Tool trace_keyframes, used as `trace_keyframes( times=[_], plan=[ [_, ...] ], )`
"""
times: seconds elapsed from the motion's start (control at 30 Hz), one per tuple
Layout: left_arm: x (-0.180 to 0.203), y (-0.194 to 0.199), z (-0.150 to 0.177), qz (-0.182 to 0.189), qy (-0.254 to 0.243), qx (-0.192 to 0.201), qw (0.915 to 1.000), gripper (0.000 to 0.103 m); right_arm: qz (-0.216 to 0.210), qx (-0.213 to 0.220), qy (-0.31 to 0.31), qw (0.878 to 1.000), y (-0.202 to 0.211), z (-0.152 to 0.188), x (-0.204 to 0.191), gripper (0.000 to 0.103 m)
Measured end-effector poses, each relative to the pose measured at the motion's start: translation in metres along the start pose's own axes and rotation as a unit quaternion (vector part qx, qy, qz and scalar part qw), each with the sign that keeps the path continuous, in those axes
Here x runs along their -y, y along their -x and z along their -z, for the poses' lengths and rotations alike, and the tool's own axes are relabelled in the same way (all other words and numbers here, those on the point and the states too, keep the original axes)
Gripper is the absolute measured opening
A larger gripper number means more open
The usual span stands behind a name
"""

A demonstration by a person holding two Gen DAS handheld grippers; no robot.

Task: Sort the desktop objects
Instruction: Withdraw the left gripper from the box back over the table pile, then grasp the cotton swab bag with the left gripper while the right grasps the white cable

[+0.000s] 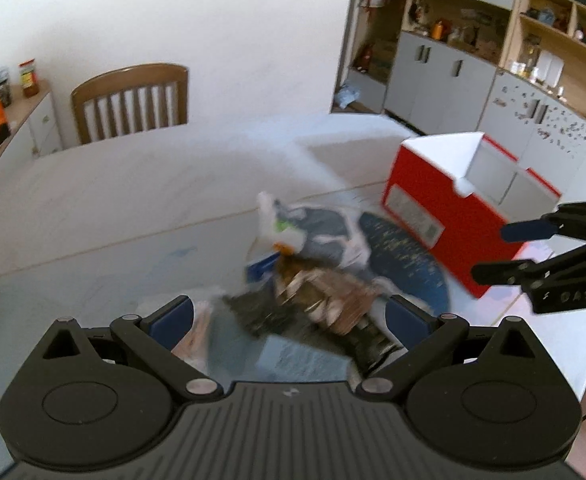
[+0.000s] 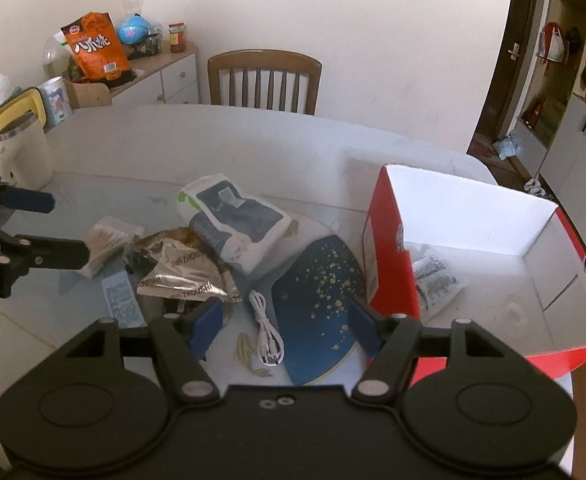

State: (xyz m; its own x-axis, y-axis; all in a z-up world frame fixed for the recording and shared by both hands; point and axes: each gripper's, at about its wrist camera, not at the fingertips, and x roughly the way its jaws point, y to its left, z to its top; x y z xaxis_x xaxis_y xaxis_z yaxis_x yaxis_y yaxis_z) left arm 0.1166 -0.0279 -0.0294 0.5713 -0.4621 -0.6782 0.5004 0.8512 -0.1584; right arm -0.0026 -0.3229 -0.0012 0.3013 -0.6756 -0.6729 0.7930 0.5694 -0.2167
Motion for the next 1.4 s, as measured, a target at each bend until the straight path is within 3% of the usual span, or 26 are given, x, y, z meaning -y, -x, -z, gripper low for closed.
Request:
trace_keyframes(
  times=[0.43, 0.93, 1.4],
  plan=[
    [-0.044, -0.026, 0.025, -0.058, 0.032, -0.044, 0.9968, 0.103, 0.015, -0.023, 0.009, 1.0, -0.032, 0.013, -0.011, 0.068],
    [-0.071, -0.062, 0.028, -0.075, 0.044, -0.055, 0.9947, 0.103, 0.009, -0.058, 0.029, 0.998, -0.077, 0.016, -0.01, 0.067],
    [-0.071, -0.08, 0.032, -0.08, 0.035, -0.057, 0.9946, 0.102, 0.007, -0.077, 0.025, 0.997, -0.105, 0.015, -0.008, 0.064]
  ],
)
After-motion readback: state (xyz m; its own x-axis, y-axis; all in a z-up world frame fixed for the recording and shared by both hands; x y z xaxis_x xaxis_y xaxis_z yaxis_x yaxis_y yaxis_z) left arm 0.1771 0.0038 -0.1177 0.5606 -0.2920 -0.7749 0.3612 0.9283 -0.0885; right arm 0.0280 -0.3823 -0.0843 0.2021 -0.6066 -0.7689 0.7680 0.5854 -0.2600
